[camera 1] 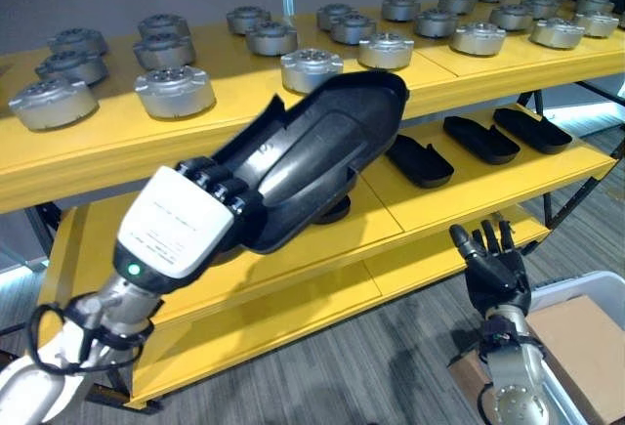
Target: Move parts from the plastic box to the shelf.
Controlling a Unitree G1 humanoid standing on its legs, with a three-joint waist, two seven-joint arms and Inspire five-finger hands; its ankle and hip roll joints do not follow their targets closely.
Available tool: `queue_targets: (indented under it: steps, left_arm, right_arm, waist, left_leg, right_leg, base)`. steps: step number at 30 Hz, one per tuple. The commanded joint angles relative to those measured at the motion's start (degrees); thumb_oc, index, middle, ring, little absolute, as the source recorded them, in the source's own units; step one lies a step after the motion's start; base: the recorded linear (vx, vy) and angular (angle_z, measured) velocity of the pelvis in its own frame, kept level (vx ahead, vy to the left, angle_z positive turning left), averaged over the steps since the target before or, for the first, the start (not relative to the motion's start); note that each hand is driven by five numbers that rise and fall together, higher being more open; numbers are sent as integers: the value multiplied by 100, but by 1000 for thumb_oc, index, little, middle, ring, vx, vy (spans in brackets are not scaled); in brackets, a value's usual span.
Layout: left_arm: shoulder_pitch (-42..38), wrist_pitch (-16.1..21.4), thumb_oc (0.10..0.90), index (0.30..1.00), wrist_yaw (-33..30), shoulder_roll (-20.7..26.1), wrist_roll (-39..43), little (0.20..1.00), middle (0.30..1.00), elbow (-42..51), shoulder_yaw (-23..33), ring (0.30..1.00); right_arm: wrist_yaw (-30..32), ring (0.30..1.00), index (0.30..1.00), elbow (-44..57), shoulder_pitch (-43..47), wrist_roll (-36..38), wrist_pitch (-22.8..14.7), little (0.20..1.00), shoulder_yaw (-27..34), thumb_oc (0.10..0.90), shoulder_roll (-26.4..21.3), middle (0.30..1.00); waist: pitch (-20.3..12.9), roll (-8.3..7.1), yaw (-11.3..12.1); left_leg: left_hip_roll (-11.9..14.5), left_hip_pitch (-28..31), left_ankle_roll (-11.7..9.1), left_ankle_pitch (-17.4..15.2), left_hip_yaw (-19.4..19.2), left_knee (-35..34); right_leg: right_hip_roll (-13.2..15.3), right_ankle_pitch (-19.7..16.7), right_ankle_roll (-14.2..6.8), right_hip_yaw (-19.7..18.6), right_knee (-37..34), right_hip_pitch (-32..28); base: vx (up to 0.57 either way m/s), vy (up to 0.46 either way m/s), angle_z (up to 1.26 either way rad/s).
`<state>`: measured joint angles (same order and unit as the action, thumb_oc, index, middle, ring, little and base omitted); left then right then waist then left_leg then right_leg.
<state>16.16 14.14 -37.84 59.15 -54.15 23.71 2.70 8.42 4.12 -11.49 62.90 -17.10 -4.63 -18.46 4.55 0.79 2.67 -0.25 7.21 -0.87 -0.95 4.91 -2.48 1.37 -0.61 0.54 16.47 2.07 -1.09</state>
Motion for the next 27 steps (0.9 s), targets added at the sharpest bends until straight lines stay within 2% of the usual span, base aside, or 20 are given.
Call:
queue_targets:
  steps: [1, 7, 16, 22, 26, 27]
  left_arm:
    - [-660, -70, 400, 300, 33, -205, 504, 300, 300, 165, 159, 300]
    - [-1346, -25, 400, 300, 284, -727, 625, 300, 300, 28, -777, 300]
    - [-1753, 101, 400, 300, 633, -1123, 606, 300, 300, -255, -1455, 300]
    - [-1613, 95, 400, 300, 740, -1093, 576, 300, 300, -457, -1414, 300]
    - [-1249, 87, 400, 300, 720, -954, 562, 300, 300, -524, -1116, 300]
    - [-894, 34, 400, 300, 655, -867, 514, 300, 300, -627, -814, 300]
  right_arm:
    - [-124, 1000, 1000, 598, 431, -469, -419, 1000, 276, 900, -218, 1000]
    - [-37, 1000, 1000, 536, 300, -525, -413, 1000, 313, 900, -158, 1000]
    - [-28, 1000, 1000, 446, 299, -629, -411, 1000, 469, 900, -99, 1000]
    - [-33, 1000, 1000, 384, 345, -694, -376, 1000, 440, 900, -60, 1000]
    - [-67, 1000, 1000, 367, 338, -697, -348, 1000, 442, 900, -73, 1000]
    - [-99, 1000, 1000, 346, 348, -730, -325, 1000, 442, 900, -92, 1000]
  waist:
    - [-213, -338, -260]
    - [-217, -314, -473]
    - [-220, -302, -572]
    - [-209, -297, -553]
    - [-181, -312, -524]
    - [-160, -332, -435]
  left_leg:
    - [-239, 6, 214, -179, -381, -112]
    - [-225, 89, 222, -179, -553, -190]
    - [-209, 102, 234, -196, -746, -217]
    - [-210, 90, 237, -195, -785, -234]
    - [-218, 73, 238, -188, -709, -234]
    - [-208, 63, 237, -189, -635, -218]
  right_leg:
    - [156, 67, -461, -168, -617, -591]
    - [145, 38, -467, -372, -668, -587]
    - [114, -29, -478, -586, -697, -500]
    - [115, -53, -484, -635, -694, -473]
    - [118, -37, -474, -565, -675, -487]
    - [119, -10, -456, -498, -658, -504]
  base:
    - [-3, -2, -9]
    - [-11, -1, -22]
    - [-16, -6, -20]
    - [-3, -1, -7]
    - [5, -7, 4]
    - [15, -24, 16]
